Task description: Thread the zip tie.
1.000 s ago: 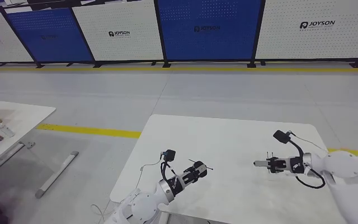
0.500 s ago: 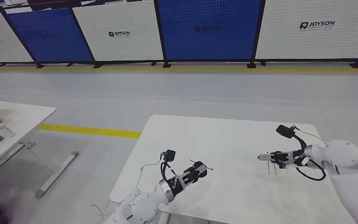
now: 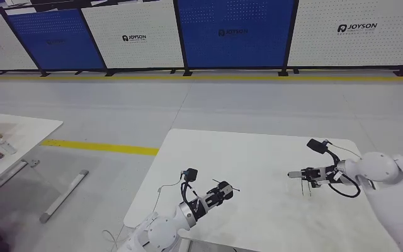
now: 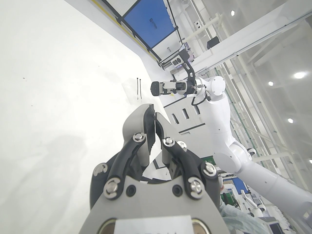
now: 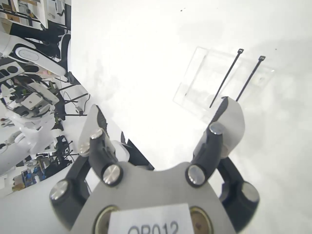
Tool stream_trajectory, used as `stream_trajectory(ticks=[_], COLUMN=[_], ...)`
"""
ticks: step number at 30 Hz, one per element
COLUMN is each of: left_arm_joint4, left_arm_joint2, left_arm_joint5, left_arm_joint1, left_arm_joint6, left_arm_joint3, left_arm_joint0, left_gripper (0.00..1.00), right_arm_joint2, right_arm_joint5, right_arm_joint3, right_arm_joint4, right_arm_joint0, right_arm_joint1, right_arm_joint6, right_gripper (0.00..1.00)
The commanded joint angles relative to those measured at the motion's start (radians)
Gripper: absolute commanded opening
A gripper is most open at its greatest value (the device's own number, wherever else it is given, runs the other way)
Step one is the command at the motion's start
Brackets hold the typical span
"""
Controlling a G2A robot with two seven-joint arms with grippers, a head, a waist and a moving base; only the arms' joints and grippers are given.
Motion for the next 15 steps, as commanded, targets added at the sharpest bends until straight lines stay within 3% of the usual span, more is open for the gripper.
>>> stream_trajectory(ticks=[1,6,10,15], left_arm_joint4=[0.0,0.0,0.0,0.0], left_arm_joint2=[0.0,0.0,0.0,0.0], left_arm_joint5=[0.0,0.0,0.0,0.0], left_arm_joint1=[0.0,0.0,0.0,0.0], left_arm_joint6=[0.0,0.0,0.0,0.0], left_arm_joint3=[0.0,0.0,0.0,0.0], left_arm_joint0=[0.0,0.0,0.0,0.0], left_gripper=[0.0,0.0,0.0,0.0], right_arm_joint2=[0.003,-0.005,-0.068,-0.068], right_arm_joint5=[0.014,0.11,0.084,0.084], right_arm_joint3=[-0.021,-0.093,-0.059,-0.059], right_arm_joint4=[-0.042,-0.186,-0.238,-0.238], right_arm_joint0=[-0.009,-0.019,0.031,0.031], right_arm_joint1=[0.004,0.014,0.002,0.002], right_arm_joint6=[-0.06,-0.117,-0.053,-0.053], right_gripper=[1.0,1.0,1.0,1.0])
